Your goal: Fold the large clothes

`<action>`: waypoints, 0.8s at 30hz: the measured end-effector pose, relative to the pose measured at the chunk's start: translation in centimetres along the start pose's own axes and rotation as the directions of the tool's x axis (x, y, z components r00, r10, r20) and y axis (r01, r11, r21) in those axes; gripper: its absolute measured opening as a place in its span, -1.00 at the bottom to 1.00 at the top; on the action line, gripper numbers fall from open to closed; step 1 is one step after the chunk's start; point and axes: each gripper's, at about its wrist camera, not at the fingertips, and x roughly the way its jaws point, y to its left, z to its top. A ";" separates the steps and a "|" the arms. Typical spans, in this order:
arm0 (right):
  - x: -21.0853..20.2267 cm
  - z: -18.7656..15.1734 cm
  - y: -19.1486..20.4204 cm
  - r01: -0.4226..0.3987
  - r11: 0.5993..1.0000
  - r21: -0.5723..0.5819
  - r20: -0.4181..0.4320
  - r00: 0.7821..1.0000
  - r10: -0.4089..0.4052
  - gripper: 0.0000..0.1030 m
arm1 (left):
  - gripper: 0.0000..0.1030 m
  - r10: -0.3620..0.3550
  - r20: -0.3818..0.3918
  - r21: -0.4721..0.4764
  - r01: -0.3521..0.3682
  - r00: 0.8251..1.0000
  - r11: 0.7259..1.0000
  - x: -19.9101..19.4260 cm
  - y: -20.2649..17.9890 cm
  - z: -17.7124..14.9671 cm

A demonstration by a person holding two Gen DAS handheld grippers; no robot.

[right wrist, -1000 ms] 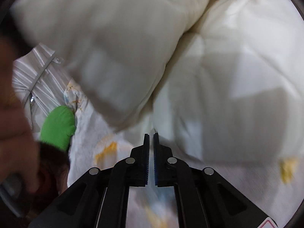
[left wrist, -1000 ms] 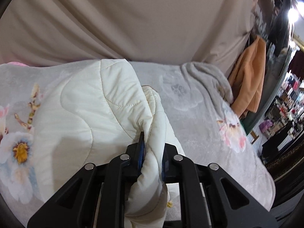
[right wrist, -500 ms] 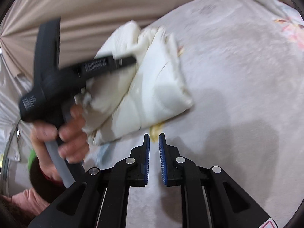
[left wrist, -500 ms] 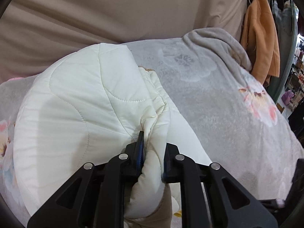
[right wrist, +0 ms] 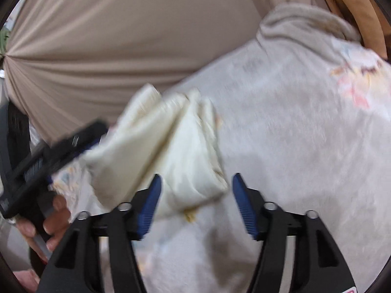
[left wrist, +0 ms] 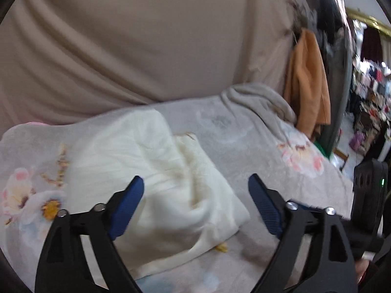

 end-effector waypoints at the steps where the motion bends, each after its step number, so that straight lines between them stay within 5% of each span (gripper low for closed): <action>1: -0.4 1.1 0.9 -0.031 0.999 -0.005 0.021 0.999 0.031 0.55 | 0.68 0.035 0.011 -0.025 -0.035 0.999 0.999 -1.3 1.5 0.0; 6: 2.5 5.5 5.8 -0.083 0.995 -0.053 0.015 0.996 0.084 0.69 | 0.75 0.207 -0.044 -0.136 -0.211 0.977 0.968 -2.9 8.3 -1.6; 15: 10.9 4.4 10.0 -0.060 0.997 -0.049 -0.169 0.984 0.051 0.69 | 0.76 0.168 -0.277 -0.117 -0.207 0.946 0.971 -0.2 11.0 -9.9; 20: 13.2 4.5 10.3 -0.056 0.998 0.014 -0.253 0.966 0.057 0.65 | 0.75 0.209 -0.309 -0.071 -0.242 0.928 0.968 2.6 10.6 -11.3; 21: 13.5 4.7 11.1 -0.055 0.998 -0.025 -0.261 0.964 0.046 0.32 | 0.75 0.211 -0.314 -0.076 -0.246 0.926 0.966 2.9 10.7 -11.2; 22: 14.0 4.7 11.8 -0.051 0.996 -0.070 -0.270 0.962 0.030 -0.26 | 0.72 0.205 -0.318 -0.085 -0.243 0.926 0.966 3.2 10.8 -11.1; 24: 14.4 5.0 12.9 -0.012 0.988 -0.156 -0.278 0.960 -0.032 -0.72 | 0.65 0.194 -0.313 -0.103 -0.237 0.930 0.966 3.2 11.0 -10.6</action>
